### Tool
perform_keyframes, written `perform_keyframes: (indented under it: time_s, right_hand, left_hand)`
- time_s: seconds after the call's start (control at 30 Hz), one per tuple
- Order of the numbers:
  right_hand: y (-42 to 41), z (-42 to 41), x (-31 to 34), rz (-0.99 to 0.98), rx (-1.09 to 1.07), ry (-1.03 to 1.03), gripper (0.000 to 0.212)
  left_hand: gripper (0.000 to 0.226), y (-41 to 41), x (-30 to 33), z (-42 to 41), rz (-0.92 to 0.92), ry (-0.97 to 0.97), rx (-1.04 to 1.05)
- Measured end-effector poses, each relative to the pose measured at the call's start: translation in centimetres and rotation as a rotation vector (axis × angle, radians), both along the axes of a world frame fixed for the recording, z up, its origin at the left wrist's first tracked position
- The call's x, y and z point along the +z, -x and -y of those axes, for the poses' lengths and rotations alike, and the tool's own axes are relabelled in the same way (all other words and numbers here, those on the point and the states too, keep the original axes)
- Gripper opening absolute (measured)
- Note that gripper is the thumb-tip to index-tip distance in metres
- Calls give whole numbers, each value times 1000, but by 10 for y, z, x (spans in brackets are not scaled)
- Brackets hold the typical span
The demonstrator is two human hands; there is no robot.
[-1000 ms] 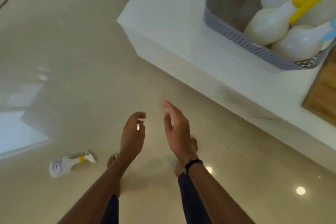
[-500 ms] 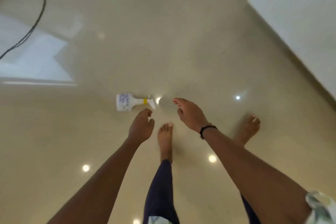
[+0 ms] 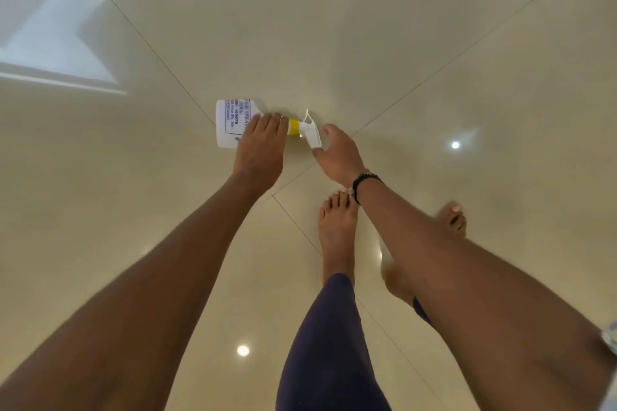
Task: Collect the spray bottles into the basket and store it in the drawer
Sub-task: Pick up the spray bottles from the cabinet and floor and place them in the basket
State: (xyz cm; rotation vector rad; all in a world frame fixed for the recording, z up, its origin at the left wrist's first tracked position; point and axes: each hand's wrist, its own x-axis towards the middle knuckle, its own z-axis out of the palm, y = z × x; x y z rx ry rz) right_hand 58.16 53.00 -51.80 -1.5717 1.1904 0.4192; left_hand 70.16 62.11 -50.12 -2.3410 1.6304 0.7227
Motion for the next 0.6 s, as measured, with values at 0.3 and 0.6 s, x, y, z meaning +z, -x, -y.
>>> perform_keyframes:
  time_s: [0.3,0.6]
  right_hand:
    - [3,-5,-23,158,-201,67,40]
    - [39,50,112,318,-655,175,41]
  left_hand:
    - [26,-15,-32,35,82,-133,-99]
    - [39,43,82,95,-405,77,237]
